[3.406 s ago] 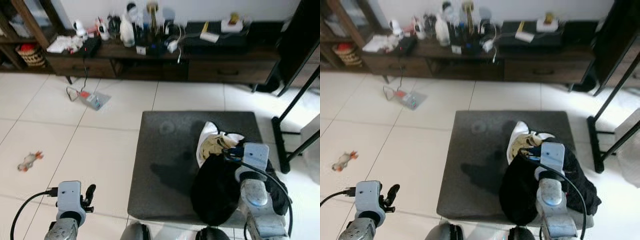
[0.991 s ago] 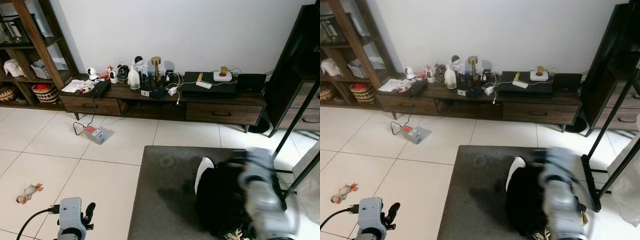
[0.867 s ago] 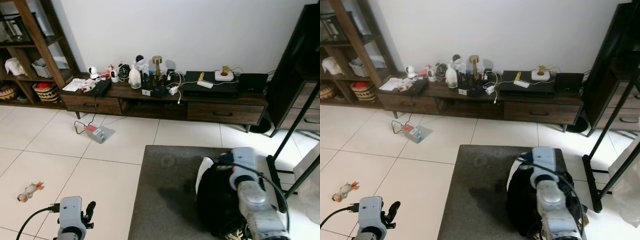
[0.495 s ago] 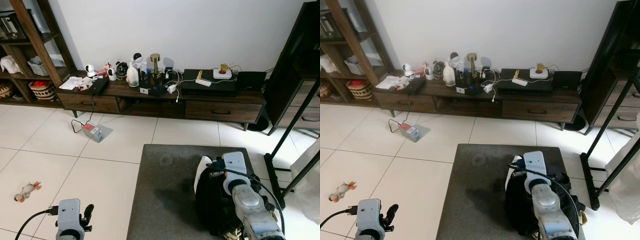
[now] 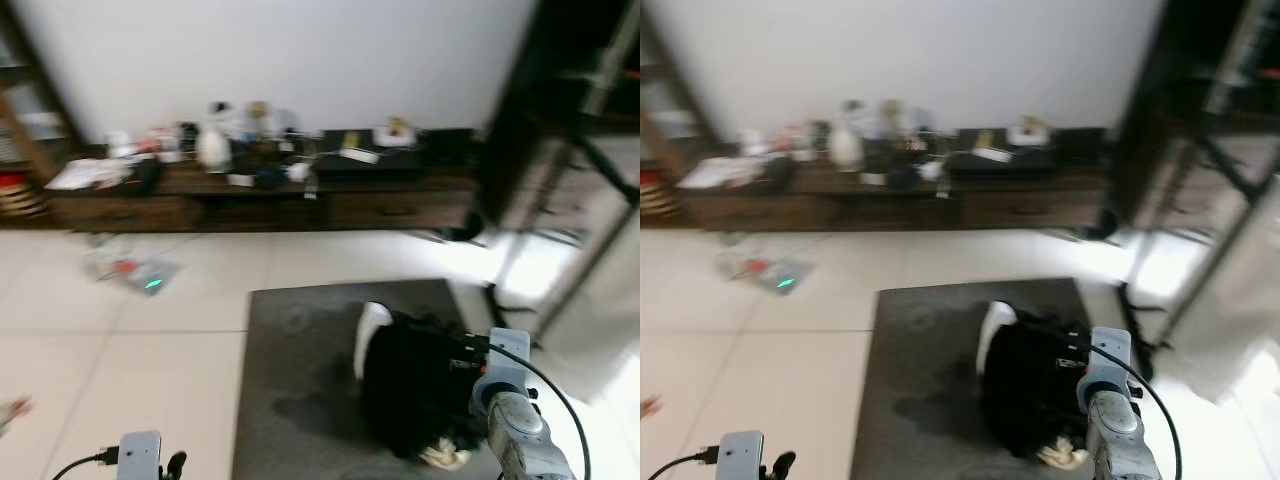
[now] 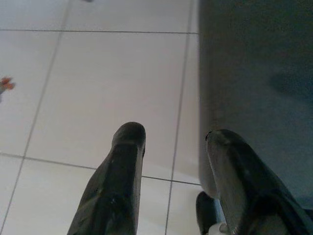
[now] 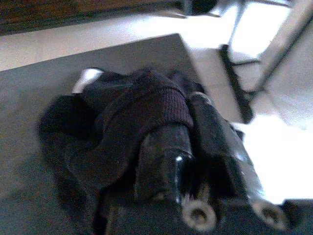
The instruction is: Hang hanger
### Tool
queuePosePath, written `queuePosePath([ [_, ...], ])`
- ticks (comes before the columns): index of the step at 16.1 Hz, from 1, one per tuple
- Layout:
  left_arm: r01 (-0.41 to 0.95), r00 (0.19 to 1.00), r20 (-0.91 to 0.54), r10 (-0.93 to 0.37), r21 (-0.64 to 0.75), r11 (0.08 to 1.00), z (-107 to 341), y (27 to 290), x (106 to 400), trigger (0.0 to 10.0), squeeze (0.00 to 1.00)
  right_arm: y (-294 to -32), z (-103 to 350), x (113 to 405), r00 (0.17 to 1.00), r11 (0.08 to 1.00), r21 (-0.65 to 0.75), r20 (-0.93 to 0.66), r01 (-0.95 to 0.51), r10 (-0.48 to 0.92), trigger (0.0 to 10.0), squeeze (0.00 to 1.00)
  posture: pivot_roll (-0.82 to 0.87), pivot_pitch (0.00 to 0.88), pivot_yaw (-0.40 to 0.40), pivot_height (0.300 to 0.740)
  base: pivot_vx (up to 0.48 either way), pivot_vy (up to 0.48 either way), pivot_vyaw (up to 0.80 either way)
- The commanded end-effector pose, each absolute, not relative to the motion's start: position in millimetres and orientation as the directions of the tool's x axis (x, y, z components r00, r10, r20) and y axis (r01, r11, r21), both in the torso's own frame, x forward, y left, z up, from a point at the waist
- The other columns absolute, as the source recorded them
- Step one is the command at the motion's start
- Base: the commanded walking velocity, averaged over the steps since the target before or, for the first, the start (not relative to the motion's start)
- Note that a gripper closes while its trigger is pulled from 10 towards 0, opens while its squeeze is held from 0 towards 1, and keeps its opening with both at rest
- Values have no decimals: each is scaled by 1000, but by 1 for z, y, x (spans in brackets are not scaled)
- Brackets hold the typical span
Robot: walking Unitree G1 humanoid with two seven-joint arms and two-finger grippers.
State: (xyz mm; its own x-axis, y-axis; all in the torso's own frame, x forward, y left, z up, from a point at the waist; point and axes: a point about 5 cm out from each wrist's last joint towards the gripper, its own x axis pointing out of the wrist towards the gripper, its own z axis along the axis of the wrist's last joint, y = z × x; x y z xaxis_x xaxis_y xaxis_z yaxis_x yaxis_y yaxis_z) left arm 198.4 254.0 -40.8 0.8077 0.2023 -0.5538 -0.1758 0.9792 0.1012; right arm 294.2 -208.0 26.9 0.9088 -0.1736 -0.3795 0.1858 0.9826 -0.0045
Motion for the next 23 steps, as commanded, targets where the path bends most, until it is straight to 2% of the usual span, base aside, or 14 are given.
queuePosePath([
  [1, -172, 776, -593, 214, 127, 977, -48, 257, 189, 10000, 0, -199, 30, 297, 928, 987, 32, -345, 159, -138, 10000, 0, 76, 139, 31, 740, 0, 0, 0],
  [5, -149, 760, -621, 194, 124, 981, -57, 249, 184, 10000, 0, -186, 31, 300, 948, 995, 33, -309, 91, -77, 10000, 0, 78, 123, 31, 740, 0, -308, 0],
  [10, -140, 754, -628, 190, 129, 982, -60, 250, 181, 10000, 0, -185, 27, 297, 949, 995, 41, -308, 89, -72, 10000, 0, 77, 97, 32, 740, 0, -480, 0],
  [14, -138, 751, -632, 191, 134, 981, -61, 251, 179, 10000, 0, -183, 21, 293, 944, 996, 36, -325, 79, -63, 10000, 0, 82, 87, 31, 740, 0, -480, -770],
  [16, -134, 750, -634, 190, 135, 982, -61, 252, 178, 10000, 0, -180, 20, 293, 947, 997, 44, -316, 69, -52, 10000, 0, 83, 88, 32, 740, 0, -480, 0],
  [23, -130, 751, -634, 186, 134, 982, -61, 251, 178, 10000, 0, -195, 10, 282, 924, 986, 33, -355, 162, -140, 10000, 0, 85, 114, 36, 740, 0, -480, 0],
])
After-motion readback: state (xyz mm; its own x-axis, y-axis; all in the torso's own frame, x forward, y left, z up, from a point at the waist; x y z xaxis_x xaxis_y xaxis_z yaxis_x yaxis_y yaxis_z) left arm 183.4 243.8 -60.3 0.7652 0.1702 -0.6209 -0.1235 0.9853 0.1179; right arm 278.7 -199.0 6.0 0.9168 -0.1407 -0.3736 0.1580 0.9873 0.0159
